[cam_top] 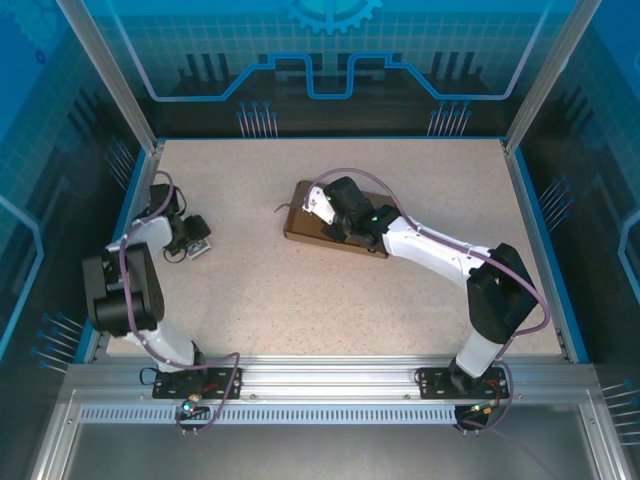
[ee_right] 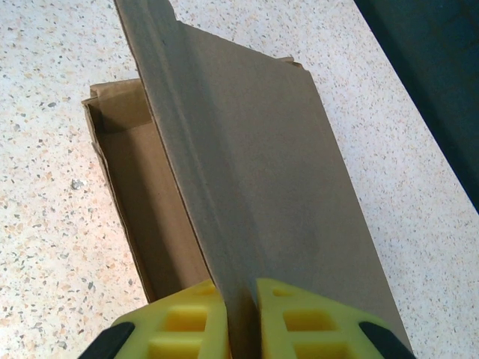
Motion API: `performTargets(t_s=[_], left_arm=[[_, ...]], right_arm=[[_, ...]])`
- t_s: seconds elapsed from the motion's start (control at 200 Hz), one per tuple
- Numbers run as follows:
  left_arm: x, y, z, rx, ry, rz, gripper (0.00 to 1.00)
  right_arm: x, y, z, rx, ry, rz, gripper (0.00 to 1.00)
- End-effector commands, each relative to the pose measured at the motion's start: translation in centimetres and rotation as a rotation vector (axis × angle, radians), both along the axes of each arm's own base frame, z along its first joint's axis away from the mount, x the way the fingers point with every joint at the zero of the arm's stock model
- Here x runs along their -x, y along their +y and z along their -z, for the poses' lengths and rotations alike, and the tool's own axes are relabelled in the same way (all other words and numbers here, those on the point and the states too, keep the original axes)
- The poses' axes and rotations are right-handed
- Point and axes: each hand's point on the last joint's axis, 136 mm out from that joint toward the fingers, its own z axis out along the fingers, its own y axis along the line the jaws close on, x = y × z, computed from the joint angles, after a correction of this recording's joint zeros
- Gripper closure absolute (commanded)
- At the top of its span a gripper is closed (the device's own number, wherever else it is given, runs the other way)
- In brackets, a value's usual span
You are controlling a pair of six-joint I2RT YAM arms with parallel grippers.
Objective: Fold the paper box
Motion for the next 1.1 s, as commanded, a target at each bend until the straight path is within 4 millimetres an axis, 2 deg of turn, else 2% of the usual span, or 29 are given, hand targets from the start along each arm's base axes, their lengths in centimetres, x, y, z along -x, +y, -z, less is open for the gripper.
performTargets(t_s=[0.0, 0.13, 0.26, 0.405, 0.485, 0.62, 0.75, 1.096], left_arm=[[-1.1, -6.3, -4.3, 0.091, -0.176, 0.085, 0.35], [0.0, -13.2, -5.9, 0.155, -0.267, 0.18, 0.38], [1.1, -19.6, -6.4, 0.166, -0.305, 0.317, 0.39], [1.2, -25.3, -6.6, 0.171, -0.335, 0.456, 0.39], [0.9, -27.5, -7.0, 0.19, -0.345, 0.49, 0.39], [0.1, -30.5, -7.8, 0.263, -0.363, 0.481, 0.39], [-1.2, -32.1, -8.2, 0.351, -0.37, 0.42, 0.39], [-4.8, -34.5, -9.2, 0.493, -0.419, 0.31, 0.4]], right_arm=[[-0.2, -0.7, -2.6, -0.083, 0.017, 0.037, 0.85], [-0.3, -0.8, -2.9, -0.106, 0.041, 0.046, 0.86], [-1.0, -1.3, -3.9, -0.118, 0.044, 0.069, 0.87], [-1.5, -1.5, -5.1, -0.154, 0.077, 0.079, 0.87], [-1.8, -1.7, -5.5, -0.158, 0.095, 0.093, 0.88], [-2.2, -2.0, -5.8, -0.171, 0.138, 0.115, 0.88], [-2.4, -1.9, -6.0, -0.19, 0.169, 0.119, 0.88], [-3.0, -1.5, -5.8, -0.201, 0.181, 0.123, 0.89]])
